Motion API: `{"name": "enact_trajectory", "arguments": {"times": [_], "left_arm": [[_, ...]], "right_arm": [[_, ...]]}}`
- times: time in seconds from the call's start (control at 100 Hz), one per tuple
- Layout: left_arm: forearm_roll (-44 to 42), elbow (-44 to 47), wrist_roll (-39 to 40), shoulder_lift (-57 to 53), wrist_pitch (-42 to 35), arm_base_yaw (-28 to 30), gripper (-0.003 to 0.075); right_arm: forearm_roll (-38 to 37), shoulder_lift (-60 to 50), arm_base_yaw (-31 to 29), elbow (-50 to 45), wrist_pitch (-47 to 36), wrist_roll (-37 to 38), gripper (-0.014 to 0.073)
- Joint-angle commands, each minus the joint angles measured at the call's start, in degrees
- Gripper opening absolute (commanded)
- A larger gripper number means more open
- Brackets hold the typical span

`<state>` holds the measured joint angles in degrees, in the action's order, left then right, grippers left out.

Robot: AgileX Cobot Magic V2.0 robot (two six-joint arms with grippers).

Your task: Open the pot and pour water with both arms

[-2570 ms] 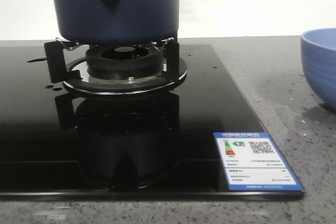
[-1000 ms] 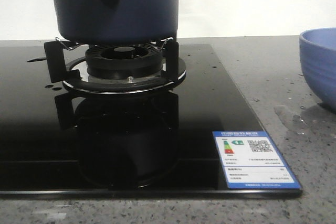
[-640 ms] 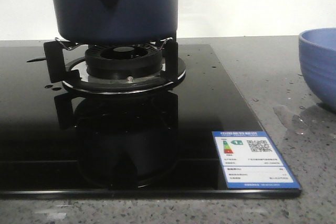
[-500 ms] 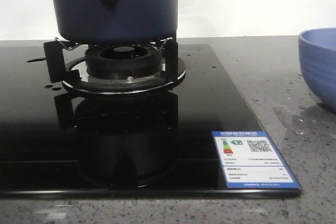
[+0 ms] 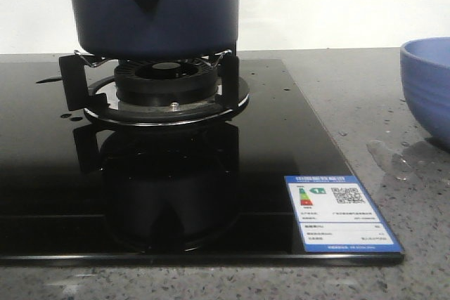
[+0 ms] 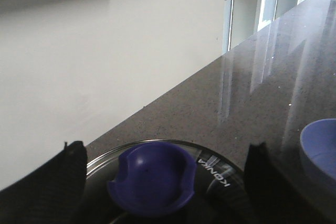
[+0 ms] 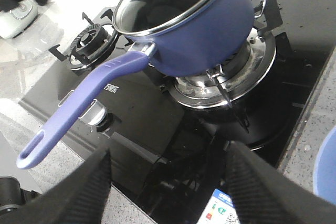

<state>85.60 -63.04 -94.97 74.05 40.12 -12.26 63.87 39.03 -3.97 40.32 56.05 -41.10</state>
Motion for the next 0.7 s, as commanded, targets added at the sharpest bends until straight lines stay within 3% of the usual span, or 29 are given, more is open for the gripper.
{"name": "enact_trajectory", "arguments": {"times": [0.0,0.36,0.69], "left_arm": [[2.7,-1.9,-2.6,0.1,1.3,0.1,0.0549],[8.5,-1.9,-12.8,6.0,4.5,0.1,0.0547],[14.4,-2.1,-14.7,10.4,6.0,0.1,0.0547]], "right_arm": [[3.6,-0.2,0.1,2.1,-1.5,-0.8,0.0428],[3.6,-0.2,0.1,2.1,-1.5,-0.8,0.0428],[3.5,-0.2,0.1,2.1,-1.5,-0.8,0.0428]]}}
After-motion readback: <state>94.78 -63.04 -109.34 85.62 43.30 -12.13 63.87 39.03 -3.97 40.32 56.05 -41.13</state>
